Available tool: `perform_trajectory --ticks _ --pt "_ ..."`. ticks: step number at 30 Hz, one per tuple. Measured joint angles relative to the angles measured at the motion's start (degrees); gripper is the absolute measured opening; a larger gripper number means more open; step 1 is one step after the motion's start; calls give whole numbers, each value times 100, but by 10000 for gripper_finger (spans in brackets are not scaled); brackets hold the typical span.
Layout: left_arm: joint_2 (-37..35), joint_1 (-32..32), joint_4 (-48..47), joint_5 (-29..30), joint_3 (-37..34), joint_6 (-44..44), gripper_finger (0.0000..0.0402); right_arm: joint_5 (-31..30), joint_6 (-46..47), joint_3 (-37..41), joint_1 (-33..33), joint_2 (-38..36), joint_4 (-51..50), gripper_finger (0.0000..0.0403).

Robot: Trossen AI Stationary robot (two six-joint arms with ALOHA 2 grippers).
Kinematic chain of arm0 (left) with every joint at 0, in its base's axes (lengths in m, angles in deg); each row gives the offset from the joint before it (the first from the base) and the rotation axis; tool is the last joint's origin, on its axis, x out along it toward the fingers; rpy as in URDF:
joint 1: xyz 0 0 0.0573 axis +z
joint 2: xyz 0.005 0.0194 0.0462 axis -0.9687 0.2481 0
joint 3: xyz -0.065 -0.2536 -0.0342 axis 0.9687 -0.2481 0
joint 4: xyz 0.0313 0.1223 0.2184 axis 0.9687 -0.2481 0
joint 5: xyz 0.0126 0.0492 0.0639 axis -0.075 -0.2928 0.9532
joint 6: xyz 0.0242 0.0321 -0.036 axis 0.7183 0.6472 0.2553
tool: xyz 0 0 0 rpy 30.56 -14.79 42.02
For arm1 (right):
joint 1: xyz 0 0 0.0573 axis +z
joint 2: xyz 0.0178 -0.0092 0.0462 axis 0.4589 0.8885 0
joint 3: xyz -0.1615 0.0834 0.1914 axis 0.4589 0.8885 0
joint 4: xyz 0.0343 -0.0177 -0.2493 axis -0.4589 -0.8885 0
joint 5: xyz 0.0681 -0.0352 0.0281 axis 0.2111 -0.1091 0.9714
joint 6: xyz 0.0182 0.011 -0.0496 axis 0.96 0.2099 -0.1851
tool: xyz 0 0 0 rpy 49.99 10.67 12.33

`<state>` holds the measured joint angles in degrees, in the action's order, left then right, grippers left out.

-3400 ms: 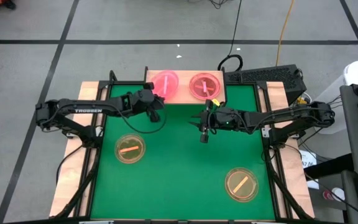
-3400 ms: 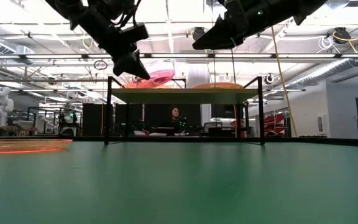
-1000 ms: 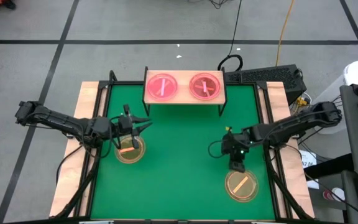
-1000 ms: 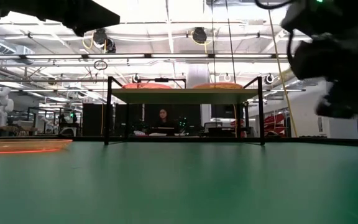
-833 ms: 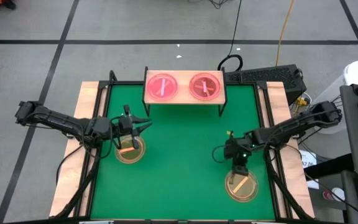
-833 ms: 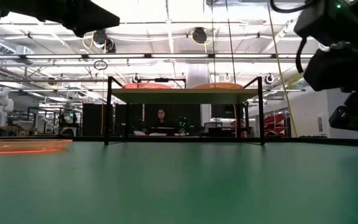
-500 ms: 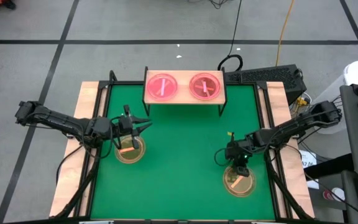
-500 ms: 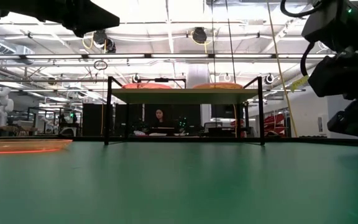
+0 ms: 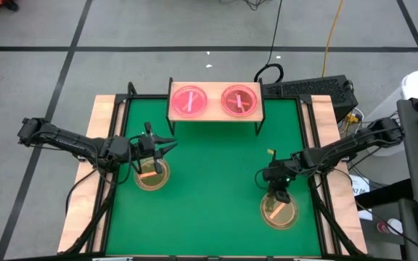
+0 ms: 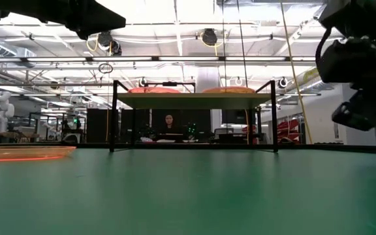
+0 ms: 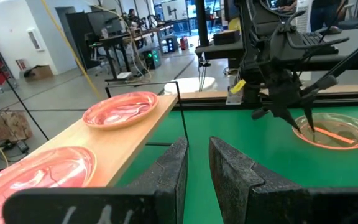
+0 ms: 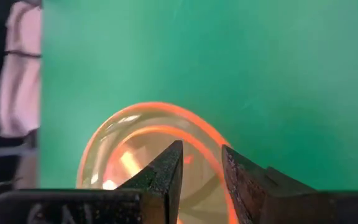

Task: Place and stack plates onto a shelf
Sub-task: Stack the orange plate on top of the pink plate on the shelf

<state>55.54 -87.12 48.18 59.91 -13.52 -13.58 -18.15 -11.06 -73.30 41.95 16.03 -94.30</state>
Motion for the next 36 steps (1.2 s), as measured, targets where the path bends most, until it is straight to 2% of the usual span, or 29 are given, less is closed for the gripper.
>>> perform_trajectory --ticks 3,8,23,33,36 --pt "0 0 0 0 -1 -2 74 -408 -279 0 -6 -21 -11 95" --pt "0 0 -1 2 -1 -22 74 -618 -377 -4 -6 -16 -353 95" --pt "0 0 -4 0 -2 -79 74 -566 -240 1 9 -16 -735 95" --pt "0 0 -33 0 0 -149 74 -427 63 450 1 -29 -652 95" --pt "2 -2 -61 0 0 -149 74 -430 60 465 7 -31 -595 83"
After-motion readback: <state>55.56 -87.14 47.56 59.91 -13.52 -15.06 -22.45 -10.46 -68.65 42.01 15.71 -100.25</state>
